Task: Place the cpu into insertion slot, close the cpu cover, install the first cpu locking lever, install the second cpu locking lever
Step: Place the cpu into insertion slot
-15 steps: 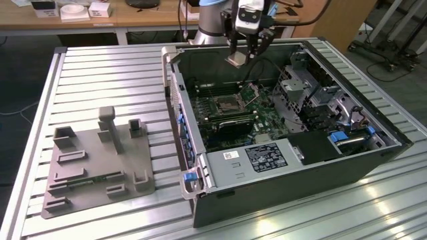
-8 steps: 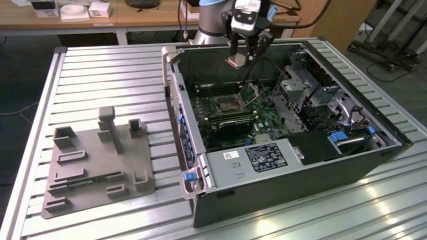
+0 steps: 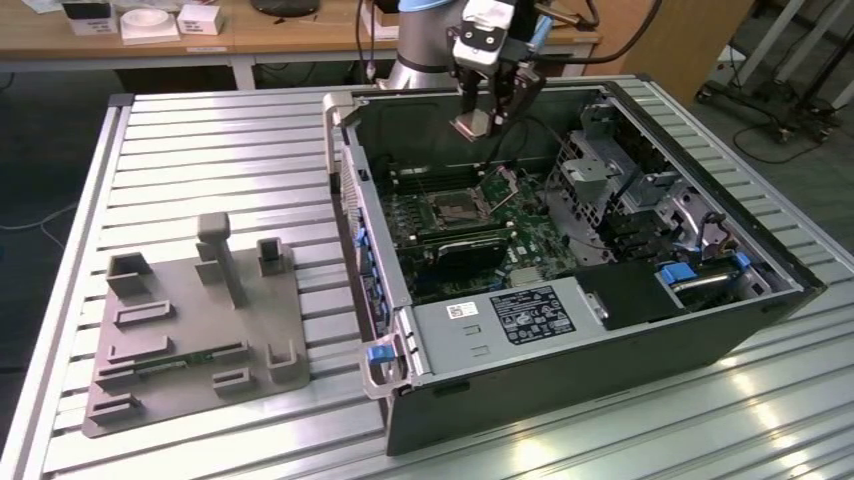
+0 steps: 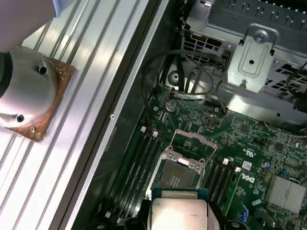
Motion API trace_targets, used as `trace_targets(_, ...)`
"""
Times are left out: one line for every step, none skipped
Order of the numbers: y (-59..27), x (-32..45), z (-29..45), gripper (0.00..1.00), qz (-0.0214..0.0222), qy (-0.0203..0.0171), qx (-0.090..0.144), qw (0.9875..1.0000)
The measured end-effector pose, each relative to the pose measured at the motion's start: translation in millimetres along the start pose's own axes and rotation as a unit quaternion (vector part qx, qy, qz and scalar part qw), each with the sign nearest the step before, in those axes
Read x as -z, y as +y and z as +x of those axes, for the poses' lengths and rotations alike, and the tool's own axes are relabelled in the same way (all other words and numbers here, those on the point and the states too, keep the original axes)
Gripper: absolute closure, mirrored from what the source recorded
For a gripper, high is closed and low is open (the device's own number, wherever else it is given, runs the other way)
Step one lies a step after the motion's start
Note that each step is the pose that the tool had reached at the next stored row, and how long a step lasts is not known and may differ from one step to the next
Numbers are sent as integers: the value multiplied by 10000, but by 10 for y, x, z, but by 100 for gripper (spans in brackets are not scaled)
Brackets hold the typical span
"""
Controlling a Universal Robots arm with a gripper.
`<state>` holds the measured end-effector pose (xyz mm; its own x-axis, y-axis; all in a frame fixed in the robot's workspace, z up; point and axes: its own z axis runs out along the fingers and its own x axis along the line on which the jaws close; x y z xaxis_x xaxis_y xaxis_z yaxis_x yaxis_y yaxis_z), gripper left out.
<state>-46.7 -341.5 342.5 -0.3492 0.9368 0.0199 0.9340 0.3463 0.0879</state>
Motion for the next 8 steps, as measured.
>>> trace_targets(0, -1, 0, 46, 2, -1, -16, 10000)
trace_targets(0, -1, 0, 46, 2, -1, -17, 10000)
trace_targets(0, -1, 0, 46, 2, -2, -17, 10000)
trace_targets(0, -2, 0, 46, 1, -1, -17, 10000)
trace_targets(0, -2, 0, 46, 1, -1, -17, 10000)
trace_targets(0, -2, 0, 46, 1, -1, -17, 10000)
trace_targets(0, -2, 0, 46, 1, -1, -17, 10000)
trace_targets(0, -3, 0, 46, 1, -1, -17, 10000)
